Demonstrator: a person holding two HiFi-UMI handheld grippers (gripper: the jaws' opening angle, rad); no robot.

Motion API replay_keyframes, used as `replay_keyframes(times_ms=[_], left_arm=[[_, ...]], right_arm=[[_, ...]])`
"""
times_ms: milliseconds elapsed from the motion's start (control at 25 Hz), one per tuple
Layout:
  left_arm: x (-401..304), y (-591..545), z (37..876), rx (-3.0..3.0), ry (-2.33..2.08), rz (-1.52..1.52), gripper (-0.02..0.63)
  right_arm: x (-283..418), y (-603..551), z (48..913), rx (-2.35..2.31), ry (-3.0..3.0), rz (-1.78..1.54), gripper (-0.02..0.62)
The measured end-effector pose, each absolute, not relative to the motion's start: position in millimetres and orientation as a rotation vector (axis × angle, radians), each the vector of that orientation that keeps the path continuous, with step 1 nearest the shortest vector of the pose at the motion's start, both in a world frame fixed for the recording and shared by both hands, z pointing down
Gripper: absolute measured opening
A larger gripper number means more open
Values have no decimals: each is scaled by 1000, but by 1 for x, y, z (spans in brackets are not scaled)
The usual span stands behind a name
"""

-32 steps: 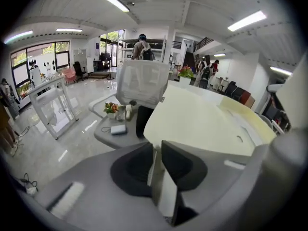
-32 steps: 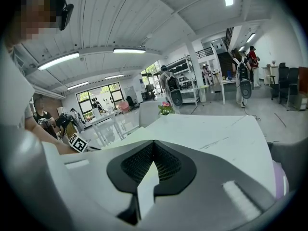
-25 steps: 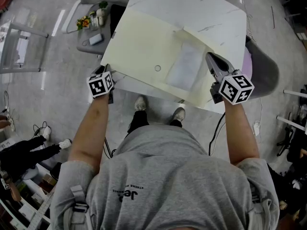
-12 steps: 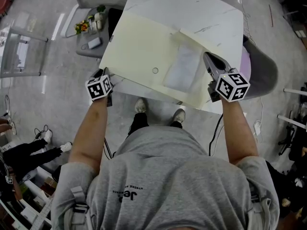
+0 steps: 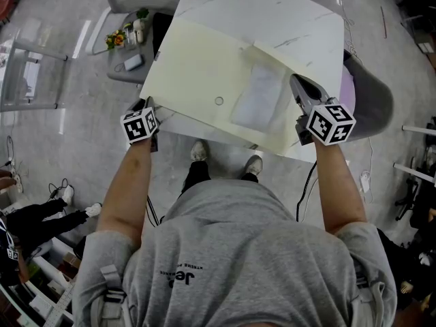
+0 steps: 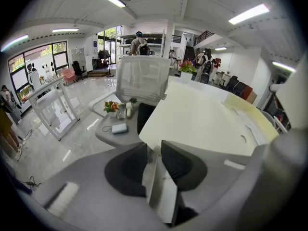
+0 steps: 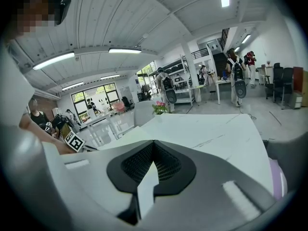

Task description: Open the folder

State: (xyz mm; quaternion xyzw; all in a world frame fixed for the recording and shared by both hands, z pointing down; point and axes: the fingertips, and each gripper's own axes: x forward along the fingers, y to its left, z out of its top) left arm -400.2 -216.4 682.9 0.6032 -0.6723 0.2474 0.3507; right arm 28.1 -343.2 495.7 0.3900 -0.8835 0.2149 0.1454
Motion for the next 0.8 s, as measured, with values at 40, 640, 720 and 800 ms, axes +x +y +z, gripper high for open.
replay_keyframes(times_ms=[40, 640, 720, 800], left_arm=[[-400, -217, 683, 1564, -1740, 639, 100], [-399, -219, 681, 1577, -1739, 650, 100], [-399, -218, 683, 1575, -1733, 652, 100], [-399, -217, 683, 1576, -1733, 654, 100]], right_arm=[[28, -343, 495, 1126, -2544, 618, -3], [28, -343, 498, 1107, -2529, 616, -2], [27, -343, 498, 1105, -2530, 615, -2], [27, -343, 499, 1104, -2530, 615, -2]])
